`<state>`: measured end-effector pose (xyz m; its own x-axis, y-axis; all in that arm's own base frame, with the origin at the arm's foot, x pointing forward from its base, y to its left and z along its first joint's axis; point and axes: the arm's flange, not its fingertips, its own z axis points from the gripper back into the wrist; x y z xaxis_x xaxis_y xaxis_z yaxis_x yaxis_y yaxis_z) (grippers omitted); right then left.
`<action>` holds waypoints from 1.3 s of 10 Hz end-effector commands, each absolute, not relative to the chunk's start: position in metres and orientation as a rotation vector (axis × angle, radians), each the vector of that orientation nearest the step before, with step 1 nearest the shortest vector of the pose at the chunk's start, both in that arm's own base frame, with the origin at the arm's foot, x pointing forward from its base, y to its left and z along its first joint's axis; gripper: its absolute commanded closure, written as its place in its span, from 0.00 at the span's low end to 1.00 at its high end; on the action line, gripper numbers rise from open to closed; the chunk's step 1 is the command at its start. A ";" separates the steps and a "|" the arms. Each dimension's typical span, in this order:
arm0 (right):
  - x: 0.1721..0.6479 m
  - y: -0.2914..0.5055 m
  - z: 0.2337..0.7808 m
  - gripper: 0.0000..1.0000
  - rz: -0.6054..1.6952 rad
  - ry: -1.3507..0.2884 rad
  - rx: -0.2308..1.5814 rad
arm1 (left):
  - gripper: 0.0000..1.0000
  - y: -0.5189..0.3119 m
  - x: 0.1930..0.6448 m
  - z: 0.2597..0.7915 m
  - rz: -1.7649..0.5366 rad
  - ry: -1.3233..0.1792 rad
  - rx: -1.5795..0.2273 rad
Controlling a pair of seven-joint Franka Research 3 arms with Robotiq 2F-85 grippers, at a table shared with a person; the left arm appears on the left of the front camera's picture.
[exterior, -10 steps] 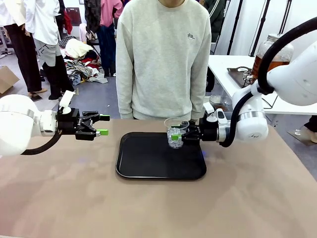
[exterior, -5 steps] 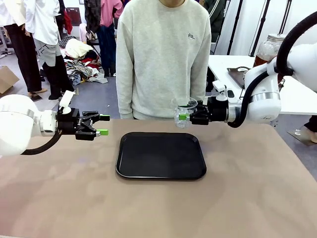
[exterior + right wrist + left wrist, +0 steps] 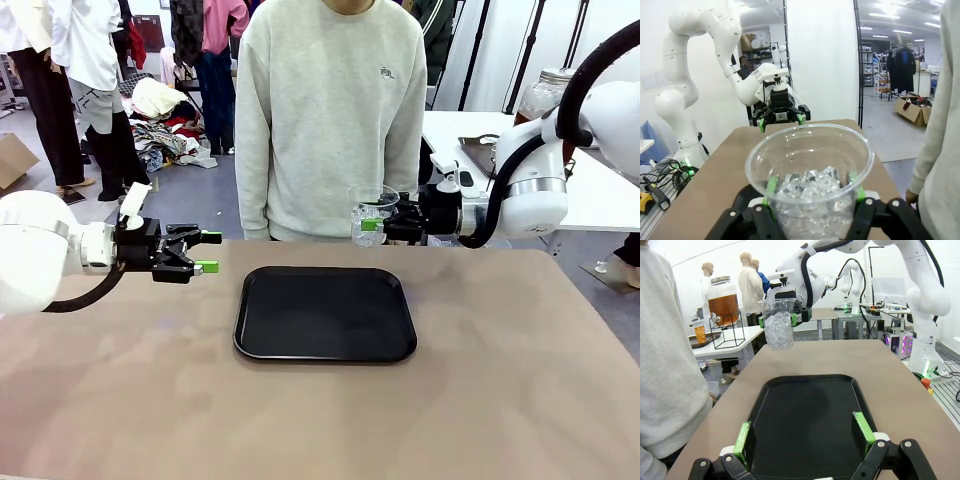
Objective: Pour the drink into the iced cup.
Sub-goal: Open the gripper to release the iced cup you were holding.
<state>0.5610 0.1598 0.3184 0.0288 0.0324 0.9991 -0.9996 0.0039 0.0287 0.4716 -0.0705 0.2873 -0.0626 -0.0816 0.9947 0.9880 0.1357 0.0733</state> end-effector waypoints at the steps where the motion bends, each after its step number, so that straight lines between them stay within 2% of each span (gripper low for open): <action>1: 0.561 0.160 0.320 0.32 1.202 -1.169 1.190 | 0.00 -0.072 0.472 0.289 -1.186 -1.276 -1.015; 13: 0.561 0.160 0.320 0.32 1.202 -1.169 1.190 | 0.00 -0.072 0.472 0.289 -1.186 -1.276 -1.015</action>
<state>0.5604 0.1595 0.3168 0.0322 0.0332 0.9989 -0.9995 0.0046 0.0321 0.4716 -0.0705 0.2873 -0.0626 -0.0816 0.9947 0.9880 0.1357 0.0733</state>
